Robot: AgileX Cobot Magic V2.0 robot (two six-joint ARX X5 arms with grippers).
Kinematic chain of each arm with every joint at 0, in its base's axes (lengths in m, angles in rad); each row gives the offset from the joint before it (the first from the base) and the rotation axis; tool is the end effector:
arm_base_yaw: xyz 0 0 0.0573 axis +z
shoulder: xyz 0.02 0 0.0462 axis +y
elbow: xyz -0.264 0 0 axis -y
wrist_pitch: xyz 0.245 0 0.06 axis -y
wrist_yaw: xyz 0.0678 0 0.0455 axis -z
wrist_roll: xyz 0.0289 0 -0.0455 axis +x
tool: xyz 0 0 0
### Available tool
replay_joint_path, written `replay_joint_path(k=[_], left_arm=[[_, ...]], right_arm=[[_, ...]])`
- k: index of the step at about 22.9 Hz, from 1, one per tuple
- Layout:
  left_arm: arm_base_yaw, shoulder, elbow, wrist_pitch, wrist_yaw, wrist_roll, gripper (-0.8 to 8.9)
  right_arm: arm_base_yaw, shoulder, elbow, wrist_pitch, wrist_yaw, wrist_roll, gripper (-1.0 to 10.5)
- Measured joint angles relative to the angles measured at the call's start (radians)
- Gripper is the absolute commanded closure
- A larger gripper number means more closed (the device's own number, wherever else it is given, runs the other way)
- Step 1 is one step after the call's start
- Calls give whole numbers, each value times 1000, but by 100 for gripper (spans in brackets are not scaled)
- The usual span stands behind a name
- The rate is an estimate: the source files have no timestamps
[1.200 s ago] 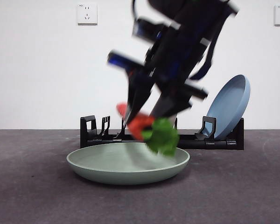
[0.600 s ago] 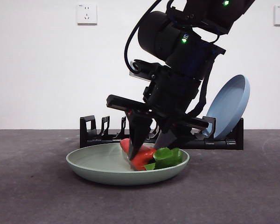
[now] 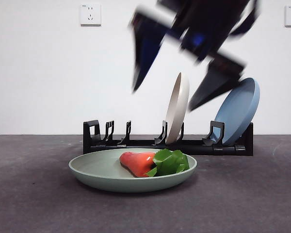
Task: Take the green plate from the plate rack,put the plate on the table,take the carrot from the table,put the carrot in the plate
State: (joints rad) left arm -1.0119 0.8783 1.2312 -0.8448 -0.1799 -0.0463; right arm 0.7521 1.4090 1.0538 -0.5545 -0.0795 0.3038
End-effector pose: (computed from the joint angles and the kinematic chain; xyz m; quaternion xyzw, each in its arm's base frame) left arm 0.0815 -0.1206 0.4022 0.1161 0.2105 -0.3872 0.8901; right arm 0.2083 0.1980 0.2588 -0.0190 0.4648 0.2959 0.8343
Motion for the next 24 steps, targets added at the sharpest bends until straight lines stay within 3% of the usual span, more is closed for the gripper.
replay_joint_path(k=[4, 7, 18, 20, 22, 24], left_arm=[[0, 0, 0, -65, 0, 0, 562], [0, 0, 0, -81, 5, -2, 562], [0, 0, 0, -170, 107, -25, 575], [0, 0, 0, -182, 108, -26, 683], [0, 0, 0, -188, 109, -26, 828], [0, 0, 0, -189, 109, -26, 822]], right_arm=[[1, -269, 0, -319, -51, -45, 352], [1, -385, 0, -438, -51, -57, 352], [1, -633, 0, -642, -51, -61, 376], [1, -646, 0, -662, -51, -61, 515], [1, -651, 0, -674, -51, -61, 733], [1, -651, 0, -679, -51, -62, 977]])
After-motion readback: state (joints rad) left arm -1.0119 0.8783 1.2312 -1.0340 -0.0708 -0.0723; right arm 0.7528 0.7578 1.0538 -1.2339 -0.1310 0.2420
